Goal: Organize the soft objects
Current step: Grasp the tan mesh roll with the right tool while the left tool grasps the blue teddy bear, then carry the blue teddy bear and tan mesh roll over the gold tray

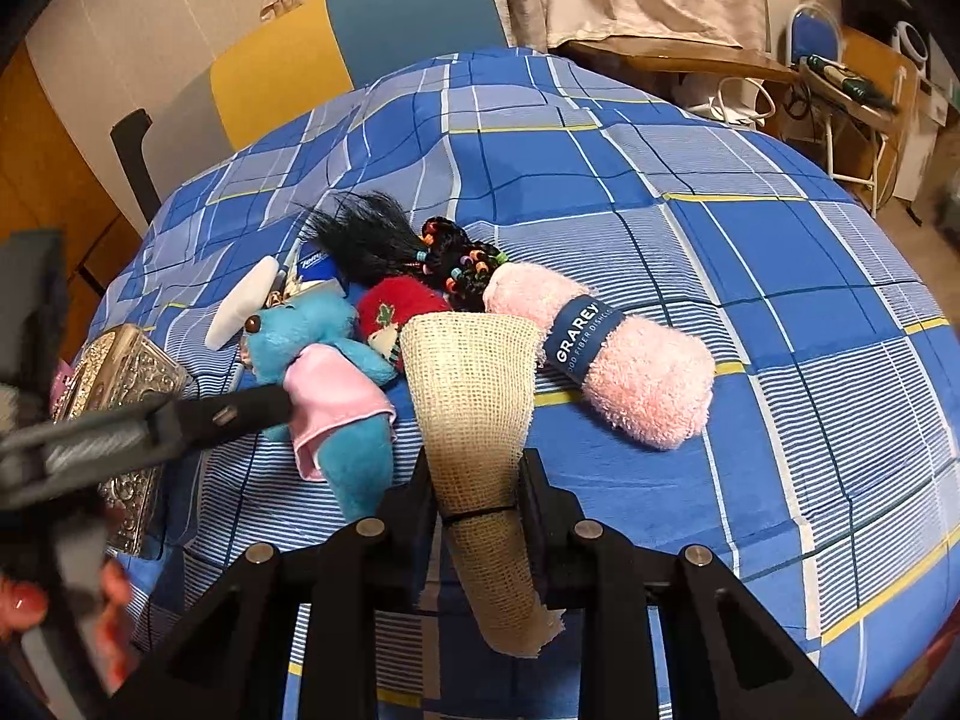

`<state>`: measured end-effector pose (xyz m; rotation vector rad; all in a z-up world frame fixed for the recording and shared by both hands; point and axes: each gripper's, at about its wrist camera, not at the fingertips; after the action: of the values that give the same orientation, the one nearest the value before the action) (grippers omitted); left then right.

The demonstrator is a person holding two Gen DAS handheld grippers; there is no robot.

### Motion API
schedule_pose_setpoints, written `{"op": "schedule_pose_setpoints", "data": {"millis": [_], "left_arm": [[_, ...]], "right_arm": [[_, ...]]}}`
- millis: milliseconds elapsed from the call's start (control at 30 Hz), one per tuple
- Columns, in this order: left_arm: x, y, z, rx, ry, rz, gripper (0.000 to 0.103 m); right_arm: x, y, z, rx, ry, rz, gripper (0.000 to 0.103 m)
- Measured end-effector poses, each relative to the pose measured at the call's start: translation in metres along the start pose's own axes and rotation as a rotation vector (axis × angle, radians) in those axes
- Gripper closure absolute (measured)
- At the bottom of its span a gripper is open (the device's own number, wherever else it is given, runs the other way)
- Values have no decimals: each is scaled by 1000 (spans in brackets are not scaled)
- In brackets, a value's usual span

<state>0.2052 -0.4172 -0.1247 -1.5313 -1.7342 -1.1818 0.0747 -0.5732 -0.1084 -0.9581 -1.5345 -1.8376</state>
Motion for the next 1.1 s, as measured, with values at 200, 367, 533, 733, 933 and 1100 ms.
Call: {"op": "schedule_pose_setpoints", "data": {"millis": [200, 367, 533, 733, 933, 1100], "left_arm": [[-22, 10, -11, -19, 65, -35, 22], [-43, 10, -11, -88, 107, -21, 28], [-39, 4, -10, -144, 121, -40, 68], [-19, -12, -1, -147, 97, -41, 70], [12, -41, 1, -219, 55, -61, 70], [45, -71, 8, -280, -4, -58, 71]], "right_arm": [[-1, 1, 4, 16, -4, 3, 77], [2, 0, -1, -8, -11, -8, 77], [2, 0, -4, -18, -15, -12, 77], [3, 0, -4, -22, -8, -22, 77], [-1, -1, 0, -12, 11, -18, 77], [-1, -1, 2, 2, 7, -22, 77]]}}
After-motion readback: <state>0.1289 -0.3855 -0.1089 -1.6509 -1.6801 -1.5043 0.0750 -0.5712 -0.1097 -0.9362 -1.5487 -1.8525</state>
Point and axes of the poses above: each gripper's, at about its wrist camera, not at the fingertips, and x roughly against the way its jaws point, z to its left, y to its top, and after that the axes turned 14 degrees about x, right-handed
